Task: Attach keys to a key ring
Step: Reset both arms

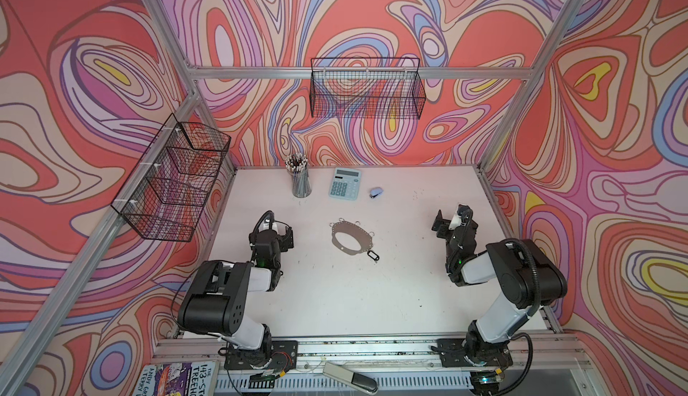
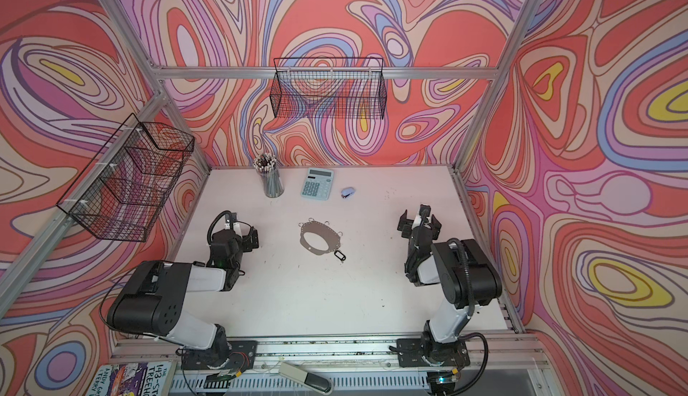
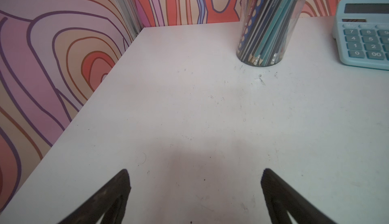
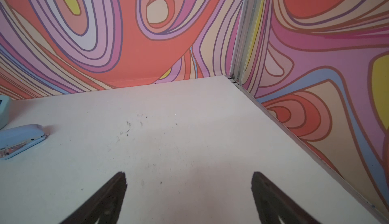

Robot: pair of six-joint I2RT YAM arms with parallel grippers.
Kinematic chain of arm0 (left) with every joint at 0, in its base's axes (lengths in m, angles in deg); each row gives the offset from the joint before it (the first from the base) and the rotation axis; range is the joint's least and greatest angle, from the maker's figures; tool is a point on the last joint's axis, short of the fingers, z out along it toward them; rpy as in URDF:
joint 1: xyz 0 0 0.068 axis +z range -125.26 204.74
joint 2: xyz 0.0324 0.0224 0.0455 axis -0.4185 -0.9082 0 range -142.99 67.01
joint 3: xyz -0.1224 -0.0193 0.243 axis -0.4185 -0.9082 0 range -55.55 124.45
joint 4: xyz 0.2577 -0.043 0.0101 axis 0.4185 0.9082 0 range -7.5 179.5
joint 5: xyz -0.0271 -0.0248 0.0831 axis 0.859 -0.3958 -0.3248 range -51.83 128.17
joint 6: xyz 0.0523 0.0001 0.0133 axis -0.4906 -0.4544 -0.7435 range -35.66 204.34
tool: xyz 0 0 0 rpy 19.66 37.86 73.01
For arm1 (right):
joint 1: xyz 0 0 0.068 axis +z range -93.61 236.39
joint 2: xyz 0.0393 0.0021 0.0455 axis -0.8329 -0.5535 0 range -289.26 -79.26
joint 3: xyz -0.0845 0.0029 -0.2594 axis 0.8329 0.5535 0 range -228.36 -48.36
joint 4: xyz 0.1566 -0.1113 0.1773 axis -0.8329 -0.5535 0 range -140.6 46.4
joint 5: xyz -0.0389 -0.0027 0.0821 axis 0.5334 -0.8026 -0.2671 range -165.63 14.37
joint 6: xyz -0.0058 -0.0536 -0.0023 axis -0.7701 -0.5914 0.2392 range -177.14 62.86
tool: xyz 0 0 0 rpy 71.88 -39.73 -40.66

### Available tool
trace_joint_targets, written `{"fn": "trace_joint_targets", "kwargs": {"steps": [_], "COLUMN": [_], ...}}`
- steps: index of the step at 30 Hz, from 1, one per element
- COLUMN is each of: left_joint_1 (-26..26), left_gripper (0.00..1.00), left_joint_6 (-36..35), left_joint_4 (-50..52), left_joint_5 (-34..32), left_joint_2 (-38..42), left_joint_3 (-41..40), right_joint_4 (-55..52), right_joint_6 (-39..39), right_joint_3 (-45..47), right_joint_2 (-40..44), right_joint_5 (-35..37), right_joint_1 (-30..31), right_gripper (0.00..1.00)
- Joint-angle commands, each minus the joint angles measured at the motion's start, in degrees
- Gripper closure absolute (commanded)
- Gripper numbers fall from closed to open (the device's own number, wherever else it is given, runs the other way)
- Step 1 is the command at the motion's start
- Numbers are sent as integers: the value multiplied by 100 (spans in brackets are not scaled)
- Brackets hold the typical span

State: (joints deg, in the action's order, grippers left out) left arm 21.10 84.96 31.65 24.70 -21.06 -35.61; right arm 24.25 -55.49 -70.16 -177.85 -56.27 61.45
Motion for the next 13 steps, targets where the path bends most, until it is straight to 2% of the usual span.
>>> {"fn": "trace_joint_targets", "kwargs": {"steps": [1,13], "left_joint_1": [40,39], "left_gripper": [0,0], "left_joint_6": [88,100], "left_joint_4": [-250,-233], "left_joint_5": [-6,-15], "left_joint_2": [-71,-59], "left_joint_3": [90,90], "right_joint_4": [-119,-118], "right_joint_6": [54,43], "right_joint_3": [19,18], "right_joint_2": [41,46], "right_joint_5": [-113,-109], "right_joint_1": [-13,-12], "right_gripper": [2,2]}}
